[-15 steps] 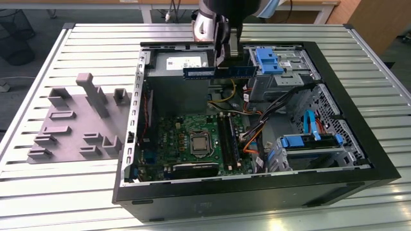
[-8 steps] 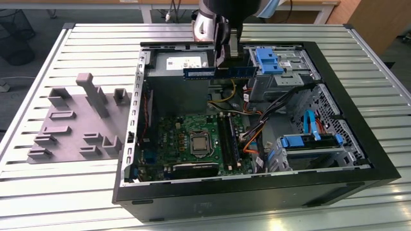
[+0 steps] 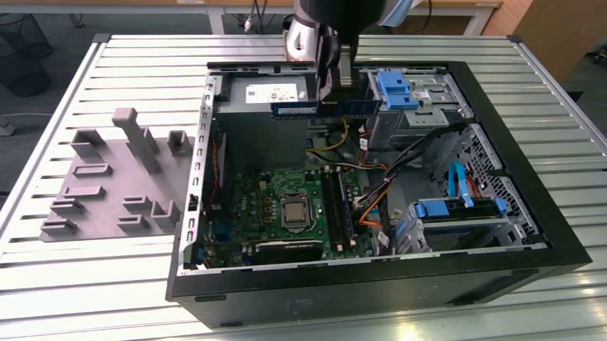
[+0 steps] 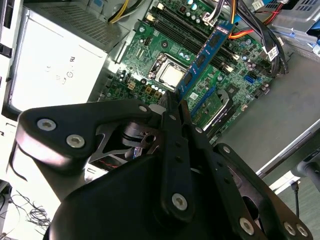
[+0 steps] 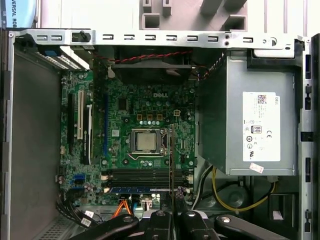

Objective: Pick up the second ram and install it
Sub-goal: 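Insert the second ram into the second slot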

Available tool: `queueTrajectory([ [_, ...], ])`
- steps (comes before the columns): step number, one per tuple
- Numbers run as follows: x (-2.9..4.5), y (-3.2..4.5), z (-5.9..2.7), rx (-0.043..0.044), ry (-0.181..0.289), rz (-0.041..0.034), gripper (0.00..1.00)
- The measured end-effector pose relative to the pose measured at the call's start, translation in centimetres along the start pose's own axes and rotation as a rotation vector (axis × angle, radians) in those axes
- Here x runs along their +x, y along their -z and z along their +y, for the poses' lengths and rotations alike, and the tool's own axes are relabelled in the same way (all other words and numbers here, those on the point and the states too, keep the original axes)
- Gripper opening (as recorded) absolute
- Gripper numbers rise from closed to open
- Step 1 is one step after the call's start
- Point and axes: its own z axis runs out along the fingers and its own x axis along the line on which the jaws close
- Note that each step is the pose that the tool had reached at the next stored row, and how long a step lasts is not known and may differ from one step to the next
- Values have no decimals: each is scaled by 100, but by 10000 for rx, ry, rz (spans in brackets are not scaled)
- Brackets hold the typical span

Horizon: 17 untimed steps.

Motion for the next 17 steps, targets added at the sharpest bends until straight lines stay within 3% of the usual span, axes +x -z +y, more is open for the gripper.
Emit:
queueTrajectory([
  [4, 19, -36, 0, 1, -2, -3, 14],
  [10, 33, -141, -3, -7, 374, -11, 14],
  [17, 71, -269, -7, -7, 376, -17, 14],
])
